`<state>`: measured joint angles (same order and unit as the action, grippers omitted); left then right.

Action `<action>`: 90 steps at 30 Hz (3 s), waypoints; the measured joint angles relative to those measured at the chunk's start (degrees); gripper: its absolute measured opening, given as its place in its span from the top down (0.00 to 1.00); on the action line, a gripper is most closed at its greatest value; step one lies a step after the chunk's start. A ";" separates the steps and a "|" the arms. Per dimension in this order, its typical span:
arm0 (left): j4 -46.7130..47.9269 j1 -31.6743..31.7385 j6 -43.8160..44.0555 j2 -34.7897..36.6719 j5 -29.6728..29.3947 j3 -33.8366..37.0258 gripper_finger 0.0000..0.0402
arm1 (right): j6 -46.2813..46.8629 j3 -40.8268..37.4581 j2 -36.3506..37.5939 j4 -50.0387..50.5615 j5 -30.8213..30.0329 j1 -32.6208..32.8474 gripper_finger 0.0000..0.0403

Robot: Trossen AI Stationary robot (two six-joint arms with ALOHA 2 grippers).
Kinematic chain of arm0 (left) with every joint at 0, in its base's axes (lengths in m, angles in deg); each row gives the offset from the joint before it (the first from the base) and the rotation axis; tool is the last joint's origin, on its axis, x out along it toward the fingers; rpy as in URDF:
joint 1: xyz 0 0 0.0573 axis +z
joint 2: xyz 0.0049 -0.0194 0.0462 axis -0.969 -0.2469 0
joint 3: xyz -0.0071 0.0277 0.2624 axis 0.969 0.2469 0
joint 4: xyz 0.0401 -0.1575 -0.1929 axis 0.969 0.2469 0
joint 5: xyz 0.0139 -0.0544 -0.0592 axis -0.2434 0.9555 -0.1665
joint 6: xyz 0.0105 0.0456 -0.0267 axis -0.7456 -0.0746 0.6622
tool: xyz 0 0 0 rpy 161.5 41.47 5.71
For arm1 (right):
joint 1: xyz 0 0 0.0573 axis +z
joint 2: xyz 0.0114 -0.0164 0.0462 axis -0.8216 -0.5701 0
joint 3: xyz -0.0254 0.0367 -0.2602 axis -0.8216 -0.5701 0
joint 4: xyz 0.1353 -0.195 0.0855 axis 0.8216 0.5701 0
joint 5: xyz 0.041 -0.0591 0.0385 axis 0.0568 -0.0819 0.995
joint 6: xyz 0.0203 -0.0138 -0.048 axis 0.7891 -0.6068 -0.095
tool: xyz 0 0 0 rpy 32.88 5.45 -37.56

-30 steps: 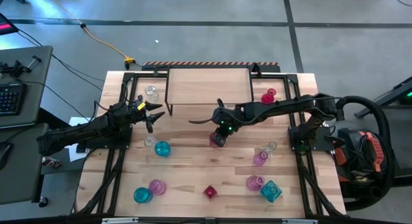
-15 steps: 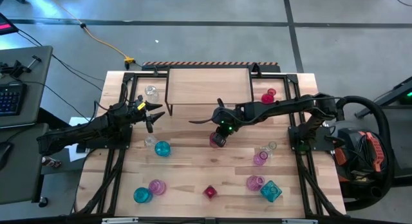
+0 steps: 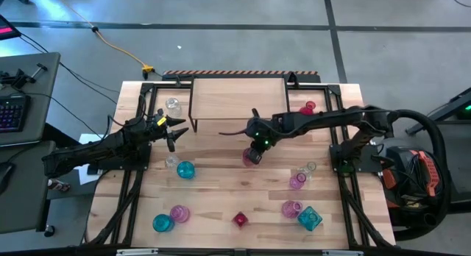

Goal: Sort vases onto shelf
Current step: Put the center red flower vase on the top shelf

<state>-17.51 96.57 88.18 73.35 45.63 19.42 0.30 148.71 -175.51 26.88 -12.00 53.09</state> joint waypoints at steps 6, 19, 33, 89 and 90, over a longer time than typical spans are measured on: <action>0.02 -0.01 0.01 -0.01 0.02 0.01 0.55 | -0.38 1.59 2.21 3.67 1.93 -2.03 1.00; 0.00 0.00 0.01 -0.02 0.01 0.01 0.55 | -4.87 21.45 2.64 24.98 -1.50 -6.88 1.00; 0.00 0.00 0.01 -0.01 0.01 0.02 0.55 | -9.44 34.65 2.66 35.25 -0.84 -20.39 1.00; 0.02 -0.02 0.01 0.00 0.01 0.01 0.55 | -13.50 36.25 -4.80 31.22 6.98 -43.35 0.99; 0.00 0.00 0.01 0.00 0.02 0.00 0.55 | -13.42 36.29 -5.01 30.98 7.09 -43.35 0.99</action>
<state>-17.51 96.57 88.20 73.35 45.65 19.42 -13.13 185.00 -180.52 57.86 -4.91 9.74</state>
